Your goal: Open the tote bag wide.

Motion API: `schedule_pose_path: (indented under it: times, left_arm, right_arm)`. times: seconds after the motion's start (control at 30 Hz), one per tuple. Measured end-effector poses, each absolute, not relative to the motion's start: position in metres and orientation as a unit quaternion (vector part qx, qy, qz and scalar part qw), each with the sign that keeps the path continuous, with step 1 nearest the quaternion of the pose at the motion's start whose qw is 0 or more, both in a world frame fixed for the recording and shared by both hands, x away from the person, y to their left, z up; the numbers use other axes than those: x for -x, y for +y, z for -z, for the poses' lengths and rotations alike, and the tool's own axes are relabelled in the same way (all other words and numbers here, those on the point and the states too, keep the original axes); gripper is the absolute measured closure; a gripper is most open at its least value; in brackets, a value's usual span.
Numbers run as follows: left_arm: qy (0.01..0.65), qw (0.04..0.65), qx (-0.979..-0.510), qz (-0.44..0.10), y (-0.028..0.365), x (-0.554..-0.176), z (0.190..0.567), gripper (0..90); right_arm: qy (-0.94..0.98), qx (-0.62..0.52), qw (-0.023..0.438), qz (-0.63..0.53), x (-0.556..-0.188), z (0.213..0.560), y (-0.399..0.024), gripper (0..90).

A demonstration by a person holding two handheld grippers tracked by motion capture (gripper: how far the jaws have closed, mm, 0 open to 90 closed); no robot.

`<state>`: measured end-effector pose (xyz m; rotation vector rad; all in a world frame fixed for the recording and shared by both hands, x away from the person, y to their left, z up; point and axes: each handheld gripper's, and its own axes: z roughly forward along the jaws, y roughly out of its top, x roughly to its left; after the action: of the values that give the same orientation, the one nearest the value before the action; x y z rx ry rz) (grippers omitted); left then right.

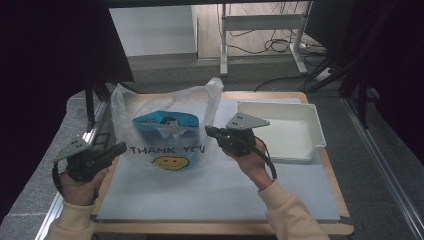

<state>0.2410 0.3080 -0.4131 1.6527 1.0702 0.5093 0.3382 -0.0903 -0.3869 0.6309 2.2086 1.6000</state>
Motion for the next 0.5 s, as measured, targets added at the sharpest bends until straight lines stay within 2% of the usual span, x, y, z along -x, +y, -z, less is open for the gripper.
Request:
schedule_pose_path:
  times: [0.5]
  left_arm:
    - [0.465,0.515,-0.688,-0.214,0.312,-0.232,0.431,90.0]
  right_arm:
    - [0.775,-0.217,0.16,-0.572,-0.334,0.41,-0.086,88.1]
